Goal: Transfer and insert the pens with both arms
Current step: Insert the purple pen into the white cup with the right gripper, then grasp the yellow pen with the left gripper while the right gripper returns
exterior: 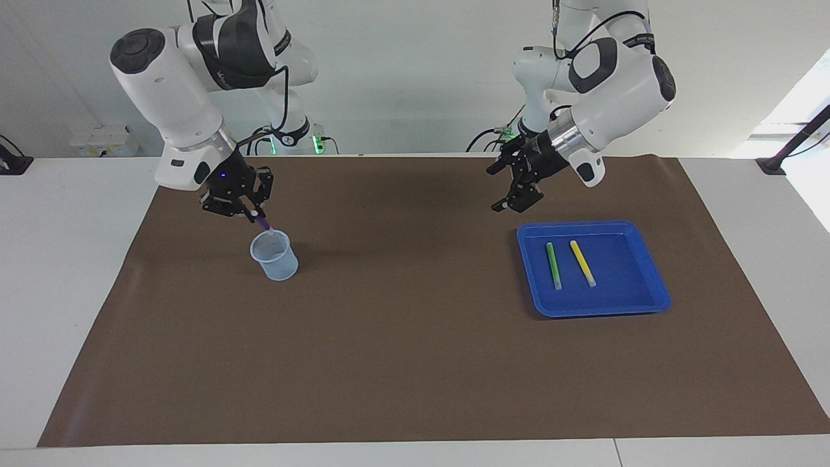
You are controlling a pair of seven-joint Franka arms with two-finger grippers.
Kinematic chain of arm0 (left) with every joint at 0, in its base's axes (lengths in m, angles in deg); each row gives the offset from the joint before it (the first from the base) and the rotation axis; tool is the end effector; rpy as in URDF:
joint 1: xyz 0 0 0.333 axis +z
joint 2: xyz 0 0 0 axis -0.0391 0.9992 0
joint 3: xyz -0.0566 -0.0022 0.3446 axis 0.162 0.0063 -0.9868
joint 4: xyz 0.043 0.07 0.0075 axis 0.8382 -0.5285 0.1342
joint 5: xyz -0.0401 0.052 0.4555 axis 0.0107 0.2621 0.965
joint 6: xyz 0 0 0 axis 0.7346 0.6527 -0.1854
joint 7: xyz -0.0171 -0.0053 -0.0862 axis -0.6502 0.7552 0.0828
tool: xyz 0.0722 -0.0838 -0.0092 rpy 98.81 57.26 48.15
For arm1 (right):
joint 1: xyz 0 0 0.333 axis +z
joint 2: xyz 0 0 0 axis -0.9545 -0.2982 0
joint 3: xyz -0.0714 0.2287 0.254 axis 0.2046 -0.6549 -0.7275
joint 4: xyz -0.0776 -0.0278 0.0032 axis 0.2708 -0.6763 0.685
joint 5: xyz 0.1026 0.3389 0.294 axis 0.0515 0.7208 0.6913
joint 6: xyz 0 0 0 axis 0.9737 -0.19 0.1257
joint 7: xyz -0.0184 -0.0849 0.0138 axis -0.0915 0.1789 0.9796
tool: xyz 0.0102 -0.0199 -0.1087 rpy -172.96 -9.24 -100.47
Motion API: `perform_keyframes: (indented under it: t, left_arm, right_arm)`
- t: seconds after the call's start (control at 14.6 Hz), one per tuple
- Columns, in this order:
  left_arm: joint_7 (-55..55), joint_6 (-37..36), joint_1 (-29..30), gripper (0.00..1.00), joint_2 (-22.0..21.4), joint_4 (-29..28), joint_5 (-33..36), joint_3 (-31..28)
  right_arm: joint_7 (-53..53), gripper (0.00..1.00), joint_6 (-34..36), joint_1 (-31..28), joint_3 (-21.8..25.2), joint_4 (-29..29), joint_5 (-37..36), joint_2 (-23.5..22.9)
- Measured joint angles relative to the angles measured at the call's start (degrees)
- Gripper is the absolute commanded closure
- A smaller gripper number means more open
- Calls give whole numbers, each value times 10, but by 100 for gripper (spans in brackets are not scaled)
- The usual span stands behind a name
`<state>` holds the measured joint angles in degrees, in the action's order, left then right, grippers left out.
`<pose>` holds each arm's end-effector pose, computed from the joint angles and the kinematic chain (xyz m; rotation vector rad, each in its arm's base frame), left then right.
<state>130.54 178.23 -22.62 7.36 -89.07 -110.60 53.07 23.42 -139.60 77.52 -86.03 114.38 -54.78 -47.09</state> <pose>0.5743 -0.2333 0.5449 2.1027 1.7316 -0.6783 0.6508 0.0578 0.5457 -2.9423 -0.7285 -0.0325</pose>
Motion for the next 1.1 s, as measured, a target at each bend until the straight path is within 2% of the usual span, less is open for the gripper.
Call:
perform_keyframes:
  t: [0.14, 0.34, 0.62, 0.69, 0.75, 0.89, 1.1]
  left_arm:
    - [-105, -45, 20, 0, 0, 4, 49, 0]
    - [-228, -67, 58, 0, 0, 5, 119, -1]
    - [-427, -80, 119, 0, 0, 6, 194, -2]
    - [-475, -80, 130, 0, 0, 6, 211, -2]
    - [-521, -78, 136, 0, 1, 6, 226, -3]
    - [-596, -65, 140, 0, 6, 6, 253, -2]
    - [-693, -30, 141, 0, 29, 6, 292, -2]
  right_arm:
    - [2, 100, -31, 1, -1, 20, 0, -11]
    - [32, 100, -75, -1, 0, 70, -2, -11]
    - [54, 100, -84, -11, 1, 99, -2, -7]
    - [54, 91, -84, -12, 1, 107, -2, -3]
    - [54, 58, -84, -12, 1, 115, -2, 1]
    - [54, 36, -85, -12, 1, 126, -2, 8]
    - [54, 12, -85, -15, 1, 128, -2, 12]
